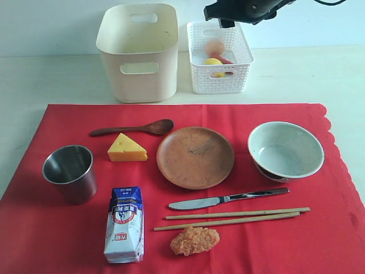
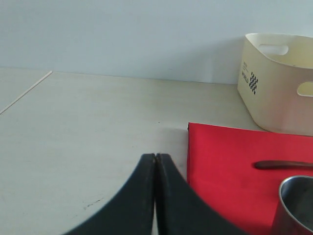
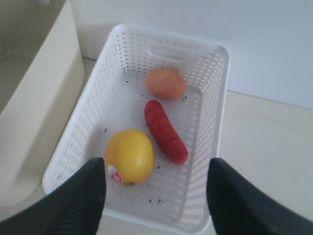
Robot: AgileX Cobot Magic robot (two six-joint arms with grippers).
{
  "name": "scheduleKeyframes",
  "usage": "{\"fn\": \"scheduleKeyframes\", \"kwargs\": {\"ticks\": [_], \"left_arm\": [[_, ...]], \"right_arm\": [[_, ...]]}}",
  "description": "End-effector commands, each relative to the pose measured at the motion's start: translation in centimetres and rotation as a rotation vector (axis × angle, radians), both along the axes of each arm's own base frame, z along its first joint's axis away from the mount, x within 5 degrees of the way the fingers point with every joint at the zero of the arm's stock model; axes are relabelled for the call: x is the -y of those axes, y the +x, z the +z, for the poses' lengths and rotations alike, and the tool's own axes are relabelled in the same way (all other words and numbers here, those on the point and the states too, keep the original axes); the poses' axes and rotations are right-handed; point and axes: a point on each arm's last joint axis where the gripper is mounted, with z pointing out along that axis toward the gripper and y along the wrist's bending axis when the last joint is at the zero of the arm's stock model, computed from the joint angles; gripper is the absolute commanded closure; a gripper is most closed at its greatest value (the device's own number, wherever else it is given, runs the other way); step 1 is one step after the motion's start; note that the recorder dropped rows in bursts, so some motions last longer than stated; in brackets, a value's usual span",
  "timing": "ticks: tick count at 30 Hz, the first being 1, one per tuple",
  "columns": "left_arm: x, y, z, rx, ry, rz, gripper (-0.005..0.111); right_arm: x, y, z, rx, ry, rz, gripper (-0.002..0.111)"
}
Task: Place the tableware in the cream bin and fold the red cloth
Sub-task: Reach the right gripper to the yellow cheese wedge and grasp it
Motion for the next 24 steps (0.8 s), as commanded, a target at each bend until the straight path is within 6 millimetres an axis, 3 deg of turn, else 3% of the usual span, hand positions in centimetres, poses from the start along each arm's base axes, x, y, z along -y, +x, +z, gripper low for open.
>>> {"fn": "scheduleKeyframes", "kwargs": {"ticks": [1, 5, 10, 17, 24], "left_arm": [[0.0, 0.0, 0.0, 0.004, -0.006, -0.006, 0.104], [0.0, 0.0, 0.0, 0.004, -0.006, -0.006, 0.104], [0.0, 0.0, 0.0, 0.004, -0.006, -0.006, 0.104], [0.0, 0.0, 0.0, 0.004, -0.006, -0.006, 0.104], [0.0, 0.0, 0.0, 0.004, -0.006, -0.006, 0.104]], "right_arm": [[0.3, -1.0, 1.5, -0.046, -0.008, 0.004, 0.071], [0.1, -1.7, 1.9, -0.098, 0.011, 0.041, 0.092], [-0.4, -2.5, 2.6, -0.137, 0.066, 0.081, 0.108], [-3.0, -4.8, 2.9, -0.162, 0.057, 0.191, 0.108], [-7.3, -8.0, 0.3, -0.201, 0.03, 0.308, 0.108]]}}
